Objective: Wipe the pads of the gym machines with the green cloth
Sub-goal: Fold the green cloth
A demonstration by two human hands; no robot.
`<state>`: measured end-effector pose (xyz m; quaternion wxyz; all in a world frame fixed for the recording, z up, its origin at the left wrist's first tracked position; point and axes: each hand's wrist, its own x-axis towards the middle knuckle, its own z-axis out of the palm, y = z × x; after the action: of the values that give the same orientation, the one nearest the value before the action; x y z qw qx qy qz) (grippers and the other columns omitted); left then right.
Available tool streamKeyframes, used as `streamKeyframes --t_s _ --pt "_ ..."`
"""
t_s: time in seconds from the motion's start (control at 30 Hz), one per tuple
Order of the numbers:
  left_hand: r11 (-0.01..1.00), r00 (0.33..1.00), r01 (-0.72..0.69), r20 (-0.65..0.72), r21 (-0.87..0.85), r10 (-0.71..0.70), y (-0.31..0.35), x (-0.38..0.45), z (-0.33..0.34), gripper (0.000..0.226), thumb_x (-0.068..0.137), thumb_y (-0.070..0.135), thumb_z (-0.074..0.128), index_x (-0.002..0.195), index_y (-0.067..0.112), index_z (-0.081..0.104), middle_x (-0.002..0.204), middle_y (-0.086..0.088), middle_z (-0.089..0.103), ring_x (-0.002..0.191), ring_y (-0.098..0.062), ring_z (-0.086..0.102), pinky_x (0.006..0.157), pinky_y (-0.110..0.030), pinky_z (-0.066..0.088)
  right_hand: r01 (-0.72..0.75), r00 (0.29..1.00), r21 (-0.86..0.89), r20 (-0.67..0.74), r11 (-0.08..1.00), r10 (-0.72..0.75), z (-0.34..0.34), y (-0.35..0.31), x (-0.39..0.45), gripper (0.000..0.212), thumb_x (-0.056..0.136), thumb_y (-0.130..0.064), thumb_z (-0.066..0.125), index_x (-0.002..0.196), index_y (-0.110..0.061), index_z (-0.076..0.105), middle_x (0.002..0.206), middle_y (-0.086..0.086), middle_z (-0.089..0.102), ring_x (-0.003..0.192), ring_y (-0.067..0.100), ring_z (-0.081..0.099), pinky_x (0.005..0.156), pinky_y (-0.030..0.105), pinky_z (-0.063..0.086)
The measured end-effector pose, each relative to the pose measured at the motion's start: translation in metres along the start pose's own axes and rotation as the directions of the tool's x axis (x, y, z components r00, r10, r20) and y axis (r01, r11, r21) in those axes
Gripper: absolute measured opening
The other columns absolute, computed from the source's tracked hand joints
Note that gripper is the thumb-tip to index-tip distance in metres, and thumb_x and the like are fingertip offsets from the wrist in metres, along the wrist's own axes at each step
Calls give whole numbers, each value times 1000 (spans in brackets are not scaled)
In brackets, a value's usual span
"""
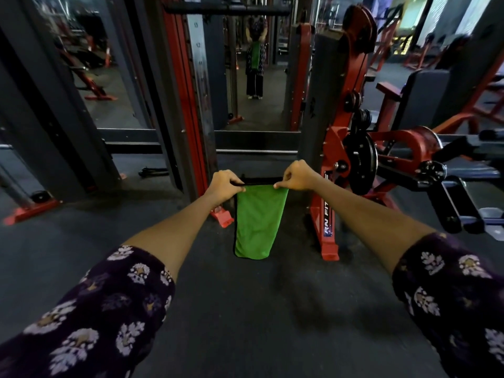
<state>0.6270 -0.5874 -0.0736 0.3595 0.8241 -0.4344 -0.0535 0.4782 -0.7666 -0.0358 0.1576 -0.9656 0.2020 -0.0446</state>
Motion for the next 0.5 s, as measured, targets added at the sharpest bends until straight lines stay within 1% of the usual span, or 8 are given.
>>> streamKeyframes --t_s 0.1,0.13,0.2,0.27,0.3,0.37,0.43,0.5 --pt "1000 1000 1 -16 -22 -2 2 -3 -4 29 72 12 80 96 -1 73 100 -17 68 93 -26 63 76 -14 38 6 1000 70 -12 998 -5 -4 0 -3 26 86 -24 68 92 0 74 96 12 72 94 21 64 88 20 38" --pt "999 1000 9 -27 -36 -10 2 -4 -5 30 72 14 81 96 -1 73 100 -17 68 92 -25 64 75 -16 39 -4 1000 103 -26 995 7 -5 -1 -4 23 86 -22 69 93 0 74 98 13 72 93 20 64 89 20 38" --pt "997 999 26 -37 -66 -28 2 -5 -6 32 72 15 81 97 -2 72 99 -16 69 87 -20 62 72 -16 41 -26 998 181 -53 983 36 -5 -2 -6 22 83 -18 71 94 1 74 98 14 72 84 13 62 88 20 41" --pt "994 998 45 -30 -102 -48 2 -6 -6 32 72 13 81 98 -3 71 97 -16 69 83 -14 59 64 -7 40 -52 994 251 -79 967 74 -5 -1 -8 23 79 -15 74 95 2 73 98 14 72 83 11 61 88 21 44" --pt "991 998 52 -29 -120 -56 2 -6 -6 32 72 12 80 98 -4 71 97 -16 70 83 -13 58 62 -3 39 -68 990 285 -97 956 99 -5 0 -8 23 77 -14 76 95 2 73 97 15 72 83 11 62 88 22 46" --pt "987 998 50 -39 -153 -57 3 -7 -4 31 73 10 80 99 -4 70 97 -15 69 84 -12 58 66 -2 41 -99 979 342 -132 935 153 -5 2 -7 25 73 -12 79 93 2 74 94 16 72 75 8 59 81 22 48" --pt "979 997 8 -72 -205 -24 7 -7 -3 32 72 6 79 101 0 66 99 -9 66 86 -11 57 74 -12 47 -106 975 294 -155 950 157 -5 -1 -6 24 71 -13 81 88 3 73 91 15 71 73 9 58 75 21 49" --pt "963 997 -23 -79 -270 2 14 -5 -2 42 71 2 79 102 10 52 98 -1 58 82 -10 56 72 -19 47 -61 984 162 -154 985 86 -5 -12 -5 28 70 -14 82 90 1 69 93 13 68 82 15 59 75 23 48"
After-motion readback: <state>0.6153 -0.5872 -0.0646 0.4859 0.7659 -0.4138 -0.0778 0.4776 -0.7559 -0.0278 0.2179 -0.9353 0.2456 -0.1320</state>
